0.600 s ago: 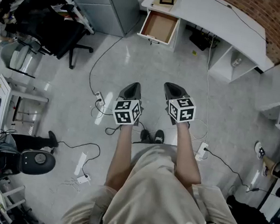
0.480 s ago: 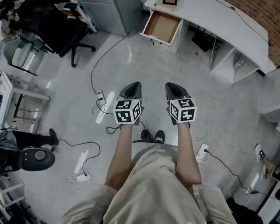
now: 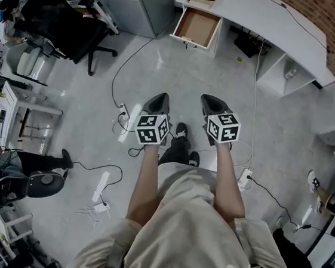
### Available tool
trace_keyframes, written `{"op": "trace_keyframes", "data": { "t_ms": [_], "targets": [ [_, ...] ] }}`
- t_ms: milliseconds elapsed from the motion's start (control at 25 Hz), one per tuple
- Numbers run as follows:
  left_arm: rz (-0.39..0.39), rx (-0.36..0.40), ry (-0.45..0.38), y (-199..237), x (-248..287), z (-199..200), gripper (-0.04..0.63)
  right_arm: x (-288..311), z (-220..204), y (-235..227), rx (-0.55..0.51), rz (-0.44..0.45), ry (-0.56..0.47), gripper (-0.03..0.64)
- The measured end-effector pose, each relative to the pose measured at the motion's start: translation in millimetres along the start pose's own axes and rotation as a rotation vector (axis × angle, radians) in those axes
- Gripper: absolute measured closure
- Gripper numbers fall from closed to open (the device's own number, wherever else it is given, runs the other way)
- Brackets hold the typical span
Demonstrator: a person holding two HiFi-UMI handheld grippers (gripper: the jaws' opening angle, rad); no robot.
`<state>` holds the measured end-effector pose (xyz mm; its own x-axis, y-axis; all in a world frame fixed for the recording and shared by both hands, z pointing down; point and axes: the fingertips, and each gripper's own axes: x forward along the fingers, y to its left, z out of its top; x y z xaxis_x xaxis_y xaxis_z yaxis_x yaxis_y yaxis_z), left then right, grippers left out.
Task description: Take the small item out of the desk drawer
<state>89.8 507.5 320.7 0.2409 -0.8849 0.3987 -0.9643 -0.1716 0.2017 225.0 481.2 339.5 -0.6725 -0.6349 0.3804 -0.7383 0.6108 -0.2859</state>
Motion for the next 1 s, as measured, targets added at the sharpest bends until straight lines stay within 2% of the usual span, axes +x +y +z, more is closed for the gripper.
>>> {"op": "trace_keyframes", "data": {
  "t_ms": [360, 720, 840, 1000],
  "targets": [
    [0.000, -0.007, 0.002, 30, 44, 9, 0.580, 41, 2, -38, 0.019, -0.054, 0.070, 0.592],
    [-0.002, -0.051, 0.043, 99, 154, 37, 0.580, 153, 18, -88, 0.053, -0.043, 0.137, 0.592],
    [-0.015, -0.047, 0.066, 126, 196, 50, 0.579, 197, 29, -108, 0.079, -0.072, 0.146, 0.592],
    [-0.024, -0.063, 0.072, 146, 234, 69, 0.580, 229, 44, -129, 0.054, -0.118, 0.168, 0.592]
  ]
}}
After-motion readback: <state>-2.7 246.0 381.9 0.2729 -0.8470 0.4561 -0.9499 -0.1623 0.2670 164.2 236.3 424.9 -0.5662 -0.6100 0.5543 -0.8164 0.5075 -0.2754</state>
